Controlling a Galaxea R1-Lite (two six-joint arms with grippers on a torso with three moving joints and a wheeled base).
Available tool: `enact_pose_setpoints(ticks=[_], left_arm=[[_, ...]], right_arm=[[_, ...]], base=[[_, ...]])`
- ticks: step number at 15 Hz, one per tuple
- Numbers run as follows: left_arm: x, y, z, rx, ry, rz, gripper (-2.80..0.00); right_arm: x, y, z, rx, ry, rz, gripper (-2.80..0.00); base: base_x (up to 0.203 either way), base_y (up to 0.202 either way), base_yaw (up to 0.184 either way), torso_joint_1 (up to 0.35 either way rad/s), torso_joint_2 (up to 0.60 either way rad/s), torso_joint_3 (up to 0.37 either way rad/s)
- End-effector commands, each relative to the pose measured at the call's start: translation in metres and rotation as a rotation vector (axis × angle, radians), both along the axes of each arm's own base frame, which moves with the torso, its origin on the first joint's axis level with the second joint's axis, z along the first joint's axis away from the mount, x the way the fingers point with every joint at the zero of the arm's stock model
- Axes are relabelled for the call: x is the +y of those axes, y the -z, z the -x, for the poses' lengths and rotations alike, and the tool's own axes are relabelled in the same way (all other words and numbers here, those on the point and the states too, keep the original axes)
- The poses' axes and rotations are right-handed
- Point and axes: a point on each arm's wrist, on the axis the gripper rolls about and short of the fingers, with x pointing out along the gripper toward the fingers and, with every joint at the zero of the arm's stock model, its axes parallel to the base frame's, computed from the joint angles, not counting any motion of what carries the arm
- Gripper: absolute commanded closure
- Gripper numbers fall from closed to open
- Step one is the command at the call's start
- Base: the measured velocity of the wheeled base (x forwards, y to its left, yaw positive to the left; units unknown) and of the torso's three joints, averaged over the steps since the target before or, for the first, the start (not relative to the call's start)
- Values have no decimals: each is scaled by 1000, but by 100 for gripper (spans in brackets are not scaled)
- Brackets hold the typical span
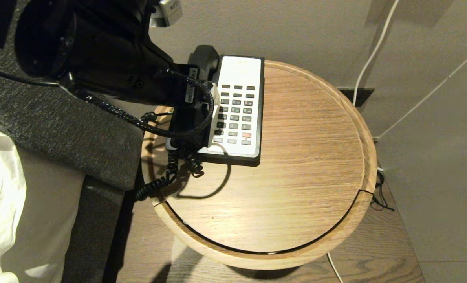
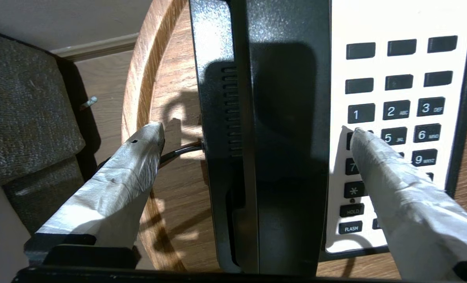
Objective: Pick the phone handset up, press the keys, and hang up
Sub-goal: Pick up the desk phone handset
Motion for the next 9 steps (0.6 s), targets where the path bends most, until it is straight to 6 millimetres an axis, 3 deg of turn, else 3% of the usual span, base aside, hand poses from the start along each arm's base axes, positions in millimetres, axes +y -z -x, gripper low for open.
enact_pose_setpoints(ticks=[1,2,9], left_arm=[[0,1,0,3,-2,-4,-280],[0,0,1,2,0,-4,0],[-3,0,3,-5,16,-3,0]], right_arm=[[0,0,0,0,0,0,0],[0,0,0,0,0,0,0],[0,0,0,0,1,0,0]], base=[[0,0,0,0,0,0],[0,0,0,0,0,0],[0,0,0,0,0,0]])
